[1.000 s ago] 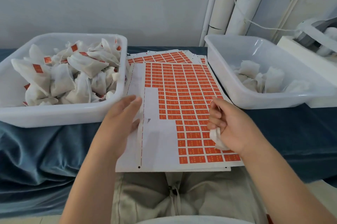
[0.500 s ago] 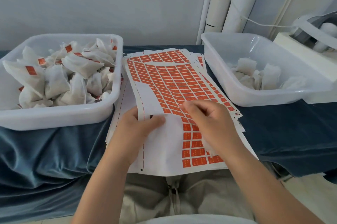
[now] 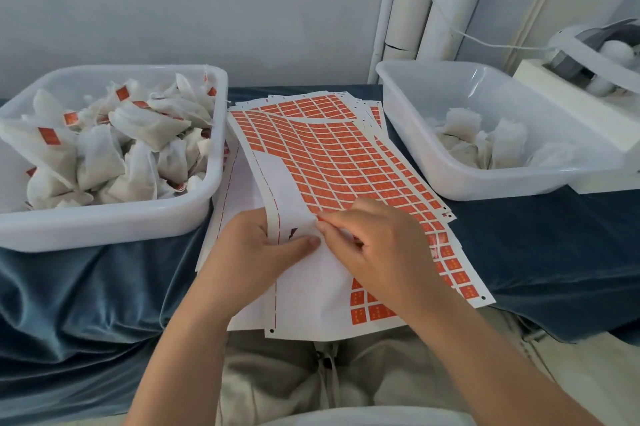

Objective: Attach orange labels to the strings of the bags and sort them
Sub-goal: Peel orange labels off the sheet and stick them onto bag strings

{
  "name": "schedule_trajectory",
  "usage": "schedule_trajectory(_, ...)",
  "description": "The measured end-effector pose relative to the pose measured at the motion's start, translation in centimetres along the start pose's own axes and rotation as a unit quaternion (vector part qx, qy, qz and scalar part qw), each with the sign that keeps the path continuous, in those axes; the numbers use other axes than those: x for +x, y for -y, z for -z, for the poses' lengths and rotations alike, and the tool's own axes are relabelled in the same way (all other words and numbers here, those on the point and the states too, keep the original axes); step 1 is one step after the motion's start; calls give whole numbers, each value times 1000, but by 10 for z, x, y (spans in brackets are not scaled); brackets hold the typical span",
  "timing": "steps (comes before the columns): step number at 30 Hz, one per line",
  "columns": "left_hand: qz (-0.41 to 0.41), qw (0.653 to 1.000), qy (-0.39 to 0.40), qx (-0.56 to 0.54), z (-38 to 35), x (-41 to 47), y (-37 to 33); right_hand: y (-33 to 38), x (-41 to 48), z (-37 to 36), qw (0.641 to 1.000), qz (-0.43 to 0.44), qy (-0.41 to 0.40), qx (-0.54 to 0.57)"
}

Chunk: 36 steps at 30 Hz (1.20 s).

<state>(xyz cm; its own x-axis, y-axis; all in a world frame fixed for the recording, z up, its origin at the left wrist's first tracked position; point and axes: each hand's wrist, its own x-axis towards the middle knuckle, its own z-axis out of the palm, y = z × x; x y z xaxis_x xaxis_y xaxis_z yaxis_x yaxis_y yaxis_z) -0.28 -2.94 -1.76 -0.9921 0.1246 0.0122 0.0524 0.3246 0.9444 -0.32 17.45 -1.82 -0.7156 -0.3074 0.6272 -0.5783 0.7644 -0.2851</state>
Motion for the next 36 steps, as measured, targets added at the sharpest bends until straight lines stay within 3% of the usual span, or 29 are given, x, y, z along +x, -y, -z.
schedule_trajectory(8,-27,999,17,13,-5,-2,-7,-9,-1,0,993,84,-47,-64)
schedule_trajectory(21,30,999,-5,13,-5,-2,-11,-13,1,-2,994,90,8,-53)
schedule_trajectory(24,43,999,-2,13,-5,-2,-9,-13,3,-2,1000,26,5,4)
schedule_trajectory(27,69,998,-3,-1,-3,0,-4,-12,5,6,990,-107,12,88)
schedule_trajectory(32,68,993,-95,3,-4,10,7,-20,13,26,907,-324,-31,266)
schedule_trajectory(36,23,969,-220,107,-8,22,17,-28,17,44,866,-375,-98,316)
